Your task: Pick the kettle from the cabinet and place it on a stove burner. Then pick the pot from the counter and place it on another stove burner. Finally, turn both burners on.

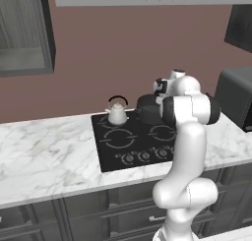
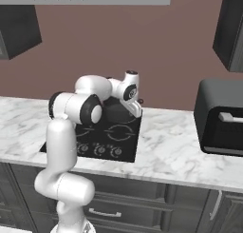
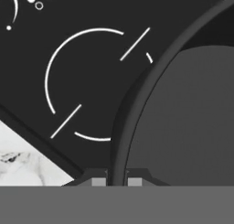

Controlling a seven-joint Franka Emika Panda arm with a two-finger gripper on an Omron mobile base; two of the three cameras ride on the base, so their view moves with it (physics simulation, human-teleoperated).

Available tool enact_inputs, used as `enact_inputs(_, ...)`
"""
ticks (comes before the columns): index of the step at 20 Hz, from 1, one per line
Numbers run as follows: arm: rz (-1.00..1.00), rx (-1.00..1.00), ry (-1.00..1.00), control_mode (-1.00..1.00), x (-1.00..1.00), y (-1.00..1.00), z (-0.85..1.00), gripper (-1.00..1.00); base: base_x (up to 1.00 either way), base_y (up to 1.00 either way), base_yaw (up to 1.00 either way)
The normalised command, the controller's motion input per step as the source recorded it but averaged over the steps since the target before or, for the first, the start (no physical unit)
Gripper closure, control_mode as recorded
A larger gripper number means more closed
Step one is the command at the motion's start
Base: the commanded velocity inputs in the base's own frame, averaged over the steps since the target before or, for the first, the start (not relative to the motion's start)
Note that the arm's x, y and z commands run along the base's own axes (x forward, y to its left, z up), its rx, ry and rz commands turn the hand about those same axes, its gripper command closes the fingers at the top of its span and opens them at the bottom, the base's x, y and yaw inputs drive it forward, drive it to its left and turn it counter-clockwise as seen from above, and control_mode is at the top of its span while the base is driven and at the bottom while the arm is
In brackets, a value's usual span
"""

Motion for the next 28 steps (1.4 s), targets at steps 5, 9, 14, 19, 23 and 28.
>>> enact_inputs(5, 0.00, 0.00, -0.01, -1.00, 0.21, 0.00, -0.15, 1.00, 0.00, 0.00, 0.00)
enact_inputs(9, 0.00, 0.00, -0.01, -1.00, 0.25, 0.00, -0.13, 1.00, 0.00, 0.00, 0.00)
enact_inputs(14, 0.00, 0.00, -0.01, -1.00, 0.26, 0.00, -0.12, 1.00, 0.00, 0.00, 0.00)
enact_inputs(19, 0.00, 0.00, 0.00, -1.00, 0.26, 0.00, -0.12, 1.00, 0.00, 0.00, 0.00)
enact_inputs(23, 0.00, 0.00, 0.00, -1.00, 0.26, 0.00, -0.12, 1.00, 0.00, 0.00, 0.00)
enact_inputs(28, 0.00, 0.00, 0.00, -1.00, 0.30, 0.00, -0.13, 1.00, 0.00, 0.00, 0.00)
